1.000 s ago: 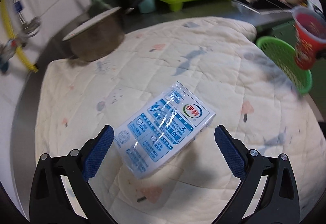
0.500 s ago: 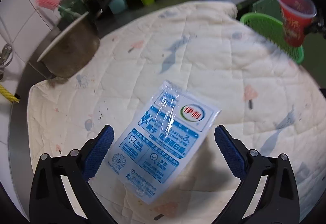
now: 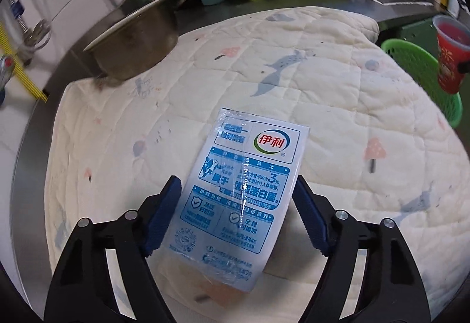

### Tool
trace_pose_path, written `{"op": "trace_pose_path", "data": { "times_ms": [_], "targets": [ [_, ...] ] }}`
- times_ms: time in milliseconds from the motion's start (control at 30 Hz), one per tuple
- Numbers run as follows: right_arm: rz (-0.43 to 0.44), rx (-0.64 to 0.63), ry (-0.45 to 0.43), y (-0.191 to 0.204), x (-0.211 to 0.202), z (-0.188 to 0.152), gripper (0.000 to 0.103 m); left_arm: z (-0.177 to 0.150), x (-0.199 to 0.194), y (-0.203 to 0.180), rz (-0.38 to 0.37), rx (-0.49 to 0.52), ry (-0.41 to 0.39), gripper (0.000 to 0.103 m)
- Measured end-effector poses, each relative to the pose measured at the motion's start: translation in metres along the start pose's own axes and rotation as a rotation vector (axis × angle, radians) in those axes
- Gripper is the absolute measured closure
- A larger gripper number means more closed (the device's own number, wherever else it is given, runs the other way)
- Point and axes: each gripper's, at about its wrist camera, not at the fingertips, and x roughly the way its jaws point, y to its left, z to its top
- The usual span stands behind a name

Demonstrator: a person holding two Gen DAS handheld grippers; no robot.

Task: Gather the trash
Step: 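Drop the red cup and milk pouch into the green basket with both grippers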

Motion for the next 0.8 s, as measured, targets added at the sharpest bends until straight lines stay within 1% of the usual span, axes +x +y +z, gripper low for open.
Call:
{"op": "trace_pose_path", "data": {
  "times_ms": [100,200,233,267,300,333,400,433,500,567,633,667,733,800],
  "targets": [
    [-0.002,0.065,0.002,-0.016,-0.005,-0.01,0.032,-0.003,-0.007,-0.012,0.007,-0.046,0.018,0.03],
    [-0.023,0.103,0.004,-0.031,-0.01,-0.023,0.032,-0.003,-0.012,-0.028,0.034,-0.09,0.047,0.031],
    [-0.039,0.114,0.009,-0.036,-0.011,-0.027,0.032,-0.003,-0.015,-0.034,0.059,-0.115,0.057,0.032],
    [-0.041,0.147,0.017,-0.045,-0.012,-0.033,0.032,-0.002,-0.019,-0.039,0.064,-0.153,0.063,0.033],
    [-0.033,0.168,0.016,-0.05,-0.013,-0.038,0.032,-0.002,-0.022,-0.042,0.06,-0.173,0.06,0.033],
    [-0.036,0.185,0.013,-0.056,-0.015,-0.043,0.032,-0.001,-0.028,-0.05,0.076,-0.193,0.052,0.033],
    [-0.079,0.195,0.016,-0.067,-0.016,-0.053,0.032,-0.001,-0.039,-0.065,0.07,-0.206,0.031,0.034],
    [-0.077,0.205,0.024,-0.072,-0.015,-0.057,0.032,0.0,-0.046,-0.076,0.082,-0.209,0.02,0.034],
    [-0.079,0.237,0.036,-0.083,-0.013,-0.066,0.032,0.003,-0.057,-0.092,0.066,-0.226,0.006,0.034],
    [-0.075,0.248,0.047,-0.091,-0.008,-0.073,0.032,0.008,-0.072,-0.113,0.062,-0.233,-0.03,0.035],
    [-0.071,0.249,0.062,-0.094,-0.004,-0.078,0.031,0.015,-0.082,-0.131,0.027,-0.243,-0.062,0.035],
    [-0.071,0.249,0.063,-0.095,-0.003,-0.081,0.03,0.019,-0.087,-0.142,0.024,-0.237,-0.078,0.035],
    [-0.088,0.238,0.073,-0.096,0.001,-0.086,0.025,0.029,-0.091,-0.159,-0.006,-0.235,-0.098,0.035],
    [-0.091,0.231,0.078,-0.098,0.002,-0.091,0.024,0.039,-0.091,-0.175,-0.037,-0.234,-0.108,0.035]
  ]
}}
